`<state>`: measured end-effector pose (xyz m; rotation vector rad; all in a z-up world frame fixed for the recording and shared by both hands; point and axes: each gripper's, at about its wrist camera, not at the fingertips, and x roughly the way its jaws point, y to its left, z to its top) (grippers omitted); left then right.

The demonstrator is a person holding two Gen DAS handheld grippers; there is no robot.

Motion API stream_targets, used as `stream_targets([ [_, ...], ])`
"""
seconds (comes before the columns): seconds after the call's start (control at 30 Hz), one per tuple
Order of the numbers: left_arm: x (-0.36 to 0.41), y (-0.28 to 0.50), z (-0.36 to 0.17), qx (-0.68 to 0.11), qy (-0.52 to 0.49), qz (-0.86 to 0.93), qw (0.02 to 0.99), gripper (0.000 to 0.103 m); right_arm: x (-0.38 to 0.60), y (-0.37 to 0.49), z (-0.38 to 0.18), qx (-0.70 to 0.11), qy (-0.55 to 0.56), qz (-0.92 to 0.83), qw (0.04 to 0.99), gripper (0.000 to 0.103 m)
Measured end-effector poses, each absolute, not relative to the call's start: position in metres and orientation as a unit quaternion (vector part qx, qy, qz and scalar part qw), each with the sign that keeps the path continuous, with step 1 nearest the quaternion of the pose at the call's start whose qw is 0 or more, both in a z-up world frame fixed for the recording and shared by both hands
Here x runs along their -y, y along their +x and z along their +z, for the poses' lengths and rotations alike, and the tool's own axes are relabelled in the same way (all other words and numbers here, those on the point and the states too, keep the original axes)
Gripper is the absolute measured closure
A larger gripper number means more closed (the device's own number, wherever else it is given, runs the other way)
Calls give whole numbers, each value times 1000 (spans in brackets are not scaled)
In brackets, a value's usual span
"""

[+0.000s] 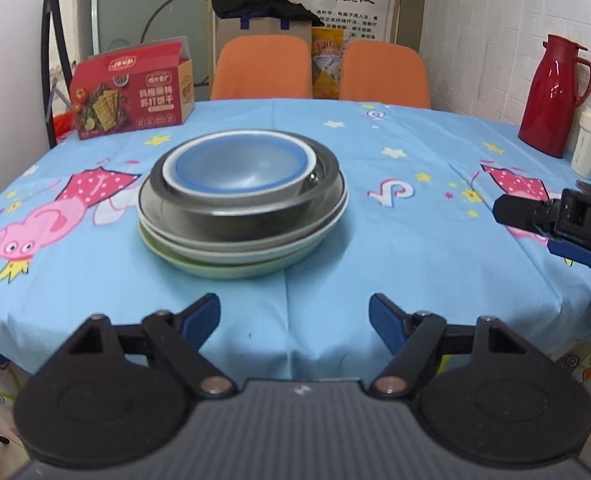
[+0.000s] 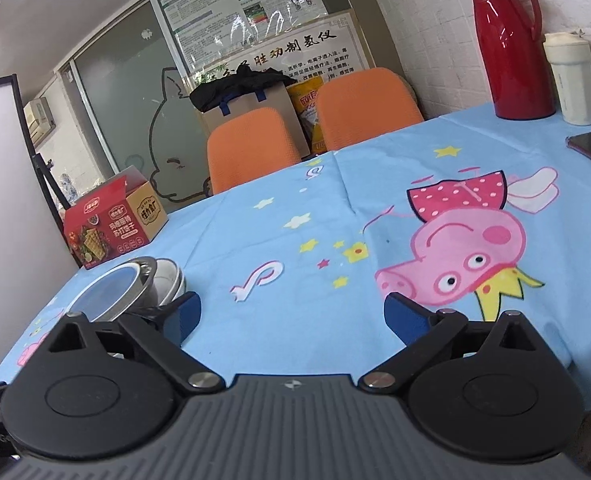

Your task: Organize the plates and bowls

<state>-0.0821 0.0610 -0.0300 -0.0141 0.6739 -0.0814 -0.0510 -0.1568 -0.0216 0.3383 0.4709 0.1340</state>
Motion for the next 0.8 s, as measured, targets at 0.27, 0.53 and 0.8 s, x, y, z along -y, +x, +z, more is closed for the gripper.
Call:
stream_targets([
  [0.27,-59,-93,-45,-340,0,-36,940,27,127,-70,-28,-251,115,93,957,0],
  [0.53,-52,-96,-44,-335,10,-37,941,27,122,-79,-27,-246,99,92,960,0],
  [0.8,-60,-98,-42,-320,-4,-35,947,27,119,-79,-29,-247,98,92,960,0],
])
